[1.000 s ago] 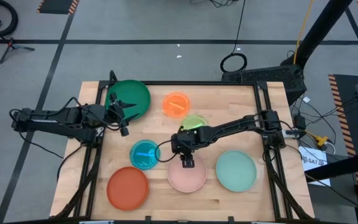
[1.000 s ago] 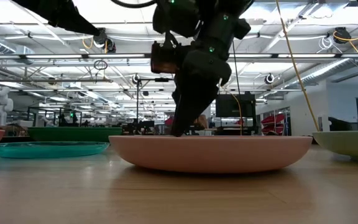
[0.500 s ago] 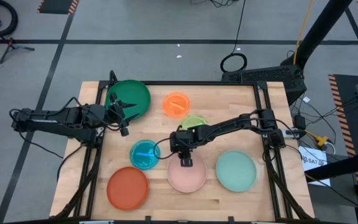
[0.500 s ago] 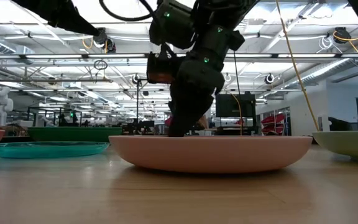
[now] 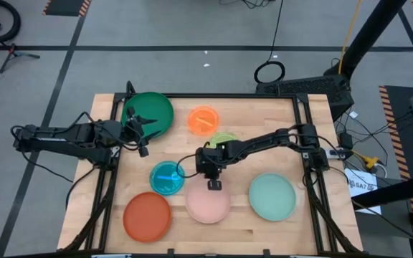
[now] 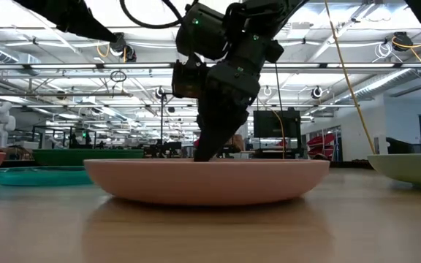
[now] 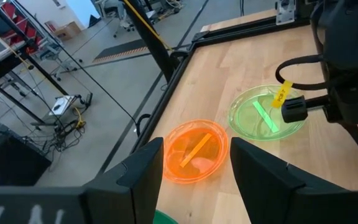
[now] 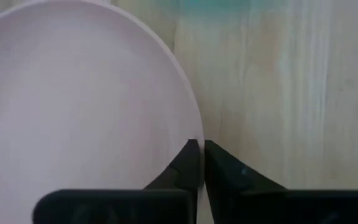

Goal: Stack plastic plates
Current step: Stack the pink plate on top of the green plate

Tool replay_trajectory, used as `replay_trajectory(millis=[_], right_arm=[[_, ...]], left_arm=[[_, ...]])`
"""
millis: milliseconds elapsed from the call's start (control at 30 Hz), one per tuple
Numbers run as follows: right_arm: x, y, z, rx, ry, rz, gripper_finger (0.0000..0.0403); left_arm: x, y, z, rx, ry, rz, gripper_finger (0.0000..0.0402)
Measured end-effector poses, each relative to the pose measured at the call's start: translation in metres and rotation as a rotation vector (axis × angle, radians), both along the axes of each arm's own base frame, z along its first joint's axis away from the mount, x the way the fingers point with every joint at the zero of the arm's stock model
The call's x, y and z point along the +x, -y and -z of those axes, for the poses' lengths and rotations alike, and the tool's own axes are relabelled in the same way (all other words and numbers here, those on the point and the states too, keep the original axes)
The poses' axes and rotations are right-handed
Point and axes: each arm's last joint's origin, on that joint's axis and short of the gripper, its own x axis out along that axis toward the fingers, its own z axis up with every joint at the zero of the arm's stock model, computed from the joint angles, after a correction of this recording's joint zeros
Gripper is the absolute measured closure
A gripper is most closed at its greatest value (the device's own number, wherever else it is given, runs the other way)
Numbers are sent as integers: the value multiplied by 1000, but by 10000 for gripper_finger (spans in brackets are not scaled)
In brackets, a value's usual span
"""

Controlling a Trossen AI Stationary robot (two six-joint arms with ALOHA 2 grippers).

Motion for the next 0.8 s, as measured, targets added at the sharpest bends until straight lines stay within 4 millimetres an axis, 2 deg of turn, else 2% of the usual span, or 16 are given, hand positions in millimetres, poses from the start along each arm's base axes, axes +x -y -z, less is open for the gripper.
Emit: replay_trajectory(millis=[100,233,367,533,667,800], right_arm=[[-2,4,-4,-1,-9,6,388],[-11,13,-21,-7,-29,20,397],[-23,22,-49,4,-14,58,397],[-34,35,-96,-3,141,152,399],[-42,58,-116,-118,210,331,399],[-42,92,-119,-215,254,512,399]], left_arm=[[0,0,0,0,0,0,209],[0,0,0,0,2,0,209],[0,0,-1,0,8,0,209],[1,0,-2,3,19,1,209],[2,0,-6,19,53,3,209],[3,0,-10,52,82,14,209]])
